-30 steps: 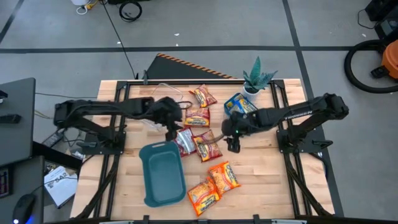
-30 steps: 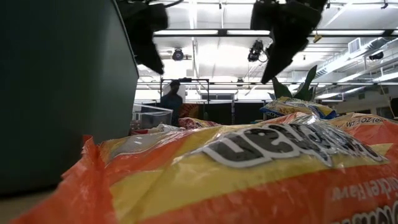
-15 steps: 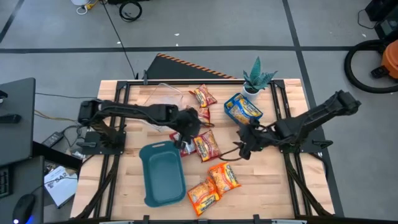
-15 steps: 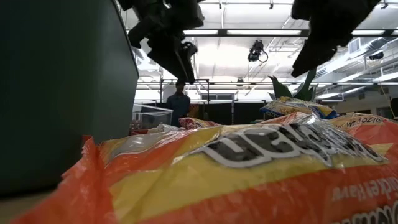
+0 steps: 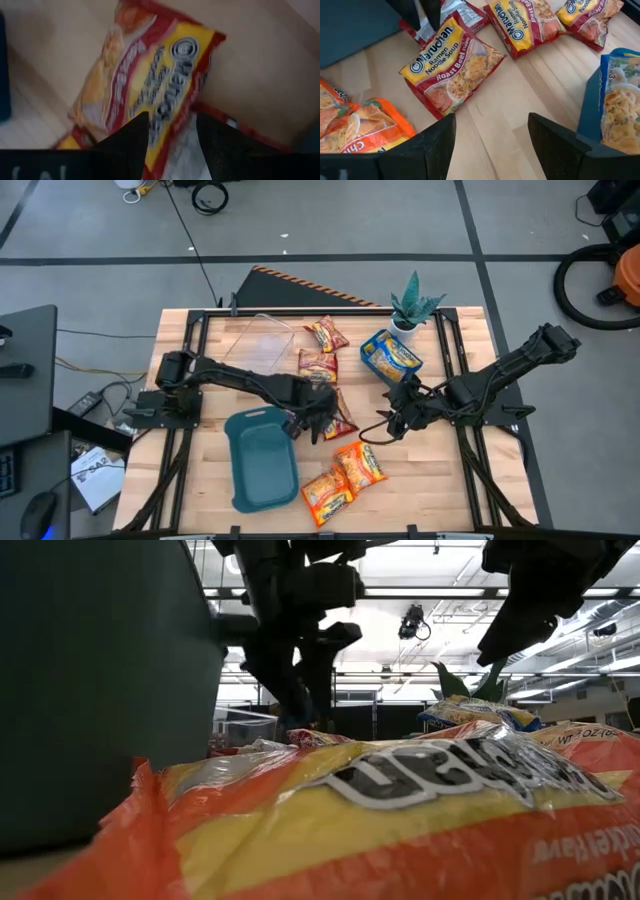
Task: Sort Maruchan noodles
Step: Put the red noodle pack into the transparent bin
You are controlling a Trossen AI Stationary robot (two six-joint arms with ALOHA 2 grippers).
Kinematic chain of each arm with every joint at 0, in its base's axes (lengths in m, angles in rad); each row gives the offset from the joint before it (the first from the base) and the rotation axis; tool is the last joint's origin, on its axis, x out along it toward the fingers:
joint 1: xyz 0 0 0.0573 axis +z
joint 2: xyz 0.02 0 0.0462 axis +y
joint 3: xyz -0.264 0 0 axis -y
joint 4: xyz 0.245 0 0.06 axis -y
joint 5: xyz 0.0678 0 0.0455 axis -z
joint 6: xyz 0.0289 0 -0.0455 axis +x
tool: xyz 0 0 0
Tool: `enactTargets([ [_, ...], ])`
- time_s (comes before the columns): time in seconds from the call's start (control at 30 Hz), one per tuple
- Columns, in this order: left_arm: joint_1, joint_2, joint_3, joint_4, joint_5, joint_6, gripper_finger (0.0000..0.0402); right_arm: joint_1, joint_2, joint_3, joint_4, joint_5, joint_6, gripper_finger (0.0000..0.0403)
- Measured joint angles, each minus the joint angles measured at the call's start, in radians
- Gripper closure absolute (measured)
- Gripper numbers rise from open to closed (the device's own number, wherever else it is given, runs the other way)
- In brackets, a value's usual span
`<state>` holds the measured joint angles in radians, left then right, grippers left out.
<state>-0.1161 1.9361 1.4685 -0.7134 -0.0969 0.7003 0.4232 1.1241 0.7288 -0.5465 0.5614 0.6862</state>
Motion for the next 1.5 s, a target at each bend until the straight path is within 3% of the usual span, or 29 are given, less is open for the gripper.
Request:
enactTargets([
  [0.4,-0.017,0.041,-0.002,0.027,-0.014,0.014,0.023,0.001,-0.003,0.0,-0.015,0.032,-0.012,0.015],
  [0.77,-0.018,0.013,0.046,-0.137,-0.058,-0.059,0.023,0.001,-0.005,0.0,-0.009,0.023,-0.019,0.015],
  [1.1,0.026,0.016,0.117,-0.122,-0.093,-0.011,0.023,-0.026,-0.005,0.0,-0.008,0.022,-0.036,0.015],
  [1.27,0.028,0.088,0.169,-0.086,-0.09,0.006,0.023,-0.049,-0.005,0.0,-0.004,0.023,-0.06,0.015],
  [1.5,0.018,0.145,0.199,-0.162,-0.118,0.08,0.023,-0.068,-0.005,0.0,-0.005,-0.001,-0.069,0.015],
])
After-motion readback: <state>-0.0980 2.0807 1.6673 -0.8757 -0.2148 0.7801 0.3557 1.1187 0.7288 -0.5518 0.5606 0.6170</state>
